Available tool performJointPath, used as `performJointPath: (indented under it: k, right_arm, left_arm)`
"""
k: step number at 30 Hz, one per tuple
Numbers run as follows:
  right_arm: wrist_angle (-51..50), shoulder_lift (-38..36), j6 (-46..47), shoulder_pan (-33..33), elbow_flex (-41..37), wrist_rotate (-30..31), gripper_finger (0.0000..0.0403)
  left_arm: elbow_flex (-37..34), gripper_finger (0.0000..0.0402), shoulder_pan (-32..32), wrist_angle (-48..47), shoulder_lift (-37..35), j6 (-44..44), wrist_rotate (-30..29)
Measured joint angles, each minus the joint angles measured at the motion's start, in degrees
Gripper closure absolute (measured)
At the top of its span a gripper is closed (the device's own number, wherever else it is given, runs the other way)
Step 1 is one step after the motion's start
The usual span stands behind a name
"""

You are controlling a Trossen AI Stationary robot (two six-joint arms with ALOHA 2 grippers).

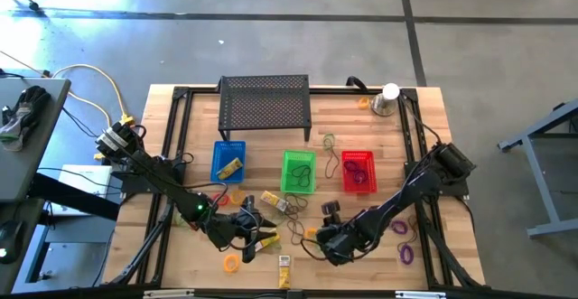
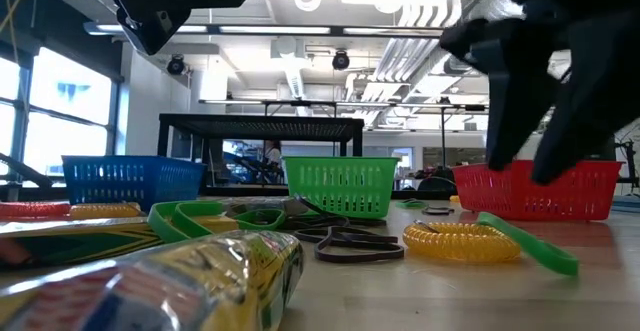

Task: Pick & Place Office Desk Supplies
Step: Put the green rubber band into the green bin

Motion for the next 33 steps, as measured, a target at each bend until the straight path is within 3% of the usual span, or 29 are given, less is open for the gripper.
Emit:
performJointPath:
  k: [13,23,27,33]
  right_arm:
    - [3.34,2.21,-9.16,-2.57,-0.22,-0.99,0.0305]
    - [4.37,3.72,-11.17,-2.48,-0.19,-2.22,0.0304]
    - [4.1,4.32,-12.06,-2.57,-0.23,0.75,0.0308]
    - [6.13,4.95,-12.96,-3.45,-0.2,-1.28,0.0315]
  left_arm:
    - [0.0,0.0291,-0.17,-0.37,0.0,0.11,0.02]
    - [0.0,0.0291,-0.28,-0.5,0.0,0.94,0.19]
    - [-0.02,0.0291,-0.31,-0.51,0.0,1.03,0.19]
    - [-0.02,0.0291,-0.31,-0.67,0.0,1.05,0.17]
